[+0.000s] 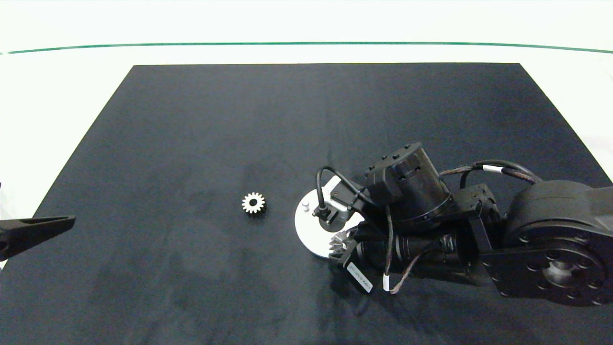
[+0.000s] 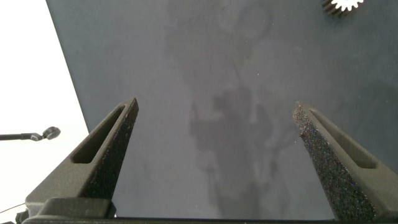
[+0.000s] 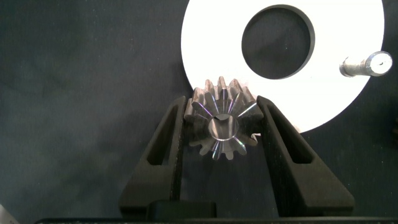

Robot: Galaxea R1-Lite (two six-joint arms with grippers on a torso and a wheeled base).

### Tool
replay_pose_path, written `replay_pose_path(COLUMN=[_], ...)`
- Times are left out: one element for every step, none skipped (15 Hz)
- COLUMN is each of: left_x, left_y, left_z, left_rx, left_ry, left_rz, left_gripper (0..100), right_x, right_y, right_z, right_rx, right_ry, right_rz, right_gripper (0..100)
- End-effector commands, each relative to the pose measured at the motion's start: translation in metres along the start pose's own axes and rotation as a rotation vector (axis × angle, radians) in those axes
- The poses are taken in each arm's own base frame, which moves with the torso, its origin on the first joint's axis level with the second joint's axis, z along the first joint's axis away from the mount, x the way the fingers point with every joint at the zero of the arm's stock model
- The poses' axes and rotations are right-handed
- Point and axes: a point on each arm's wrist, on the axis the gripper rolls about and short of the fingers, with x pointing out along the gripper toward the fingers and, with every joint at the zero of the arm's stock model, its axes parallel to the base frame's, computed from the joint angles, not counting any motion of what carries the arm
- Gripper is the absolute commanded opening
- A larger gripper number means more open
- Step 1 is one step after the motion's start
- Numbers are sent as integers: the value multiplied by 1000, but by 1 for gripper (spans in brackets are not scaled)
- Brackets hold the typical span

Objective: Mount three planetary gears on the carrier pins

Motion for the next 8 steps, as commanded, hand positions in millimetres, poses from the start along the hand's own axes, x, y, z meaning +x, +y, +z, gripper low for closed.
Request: replay_pose_path(left_x=[1, 1, 1, 1, 1, 1, 1, 1], left_y=[0, 0, 0, 0, 0, 0, 0, 0], left_z=[0, 0, -1, -1, -1, -1, -1, -1], left_rx=[2, 2, 2, 2, 4, 4, 4, 4], left_ry=[6, 5, 7, 7, 7, 7, 7, 7], left_rz=[-1, -2, -2, -2, -2, -2, -2, -2], left_gripper=[100, 100, 100, 100, 100, 100, 100, 100], right_x=[-1, 0, 0, 0, 0, 0, 1, 1], right_y=[-1, -1, -1, -1, -1, 0, 0, 1], right_z=[3, 3, 3, 4, 4, 4, 3, 3], right_rx=[0, 1, 2, 3, 3, 1, 1, 0], right_ry=[-10, -11, -17, -22, -22, -20, -19, -18], right_rz=[-4, -4, -5, -6, -6, -5, -4, -3], right_gripper=[22, 22, 22, 22, 22, 22, 22, 22])
